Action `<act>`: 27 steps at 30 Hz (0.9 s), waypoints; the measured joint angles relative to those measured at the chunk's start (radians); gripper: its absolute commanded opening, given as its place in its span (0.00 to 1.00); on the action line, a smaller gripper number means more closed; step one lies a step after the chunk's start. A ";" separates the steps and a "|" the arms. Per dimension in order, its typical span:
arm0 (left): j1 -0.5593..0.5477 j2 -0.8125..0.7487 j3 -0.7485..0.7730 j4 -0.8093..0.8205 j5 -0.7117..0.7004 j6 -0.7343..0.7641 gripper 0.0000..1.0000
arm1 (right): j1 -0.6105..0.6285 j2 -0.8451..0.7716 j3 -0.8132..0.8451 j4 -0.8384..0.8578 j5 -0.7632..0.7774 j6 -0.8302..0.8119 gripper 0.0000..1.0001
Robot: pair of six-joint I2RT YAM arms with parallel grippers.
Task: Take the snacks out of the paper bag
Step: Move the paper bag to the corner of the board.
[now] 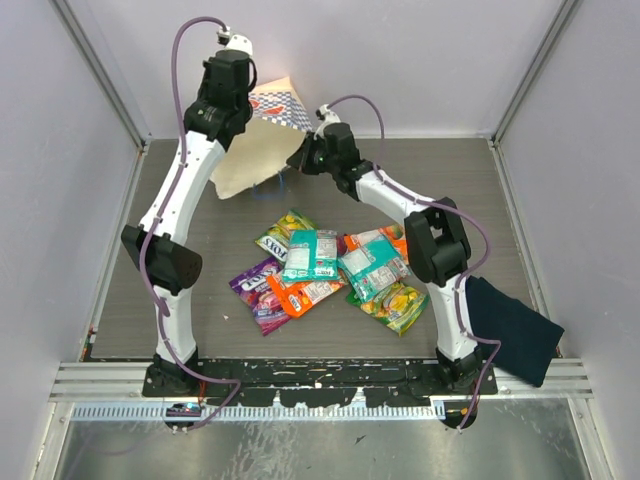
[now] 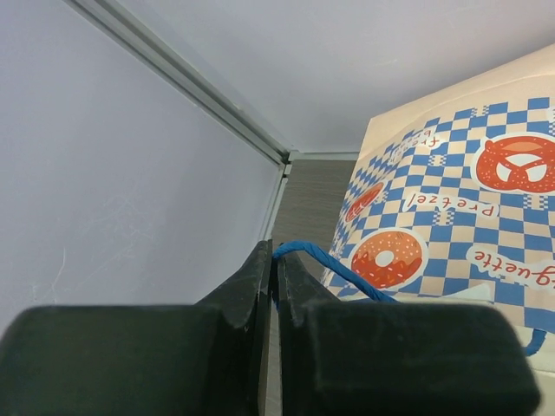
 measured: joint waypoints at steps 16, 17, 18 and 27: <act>0.002 -0.094 0.010 0.002 0.169 0.089 0.98 | -0.075 -0.059 0.192 -0.198 0.009 0.182 0.01; 0.004 -0.100 0.012 0.002 0.172 0.090 0.98 | -0.085 -0.074 0.184 -0.200 0.015 0.196 0.01; 0.007 -0.111 0.012 0.000 0.177 0.089 0.98 | -0.093 -0.087 0.179 -0.203 0.021 0.203 0.01; 0.031 -0.451 -0.296 0.132 0.192 0.004 0.98 | -0.232 -0.240 0.131 -0.200 0.054 0.243 0.01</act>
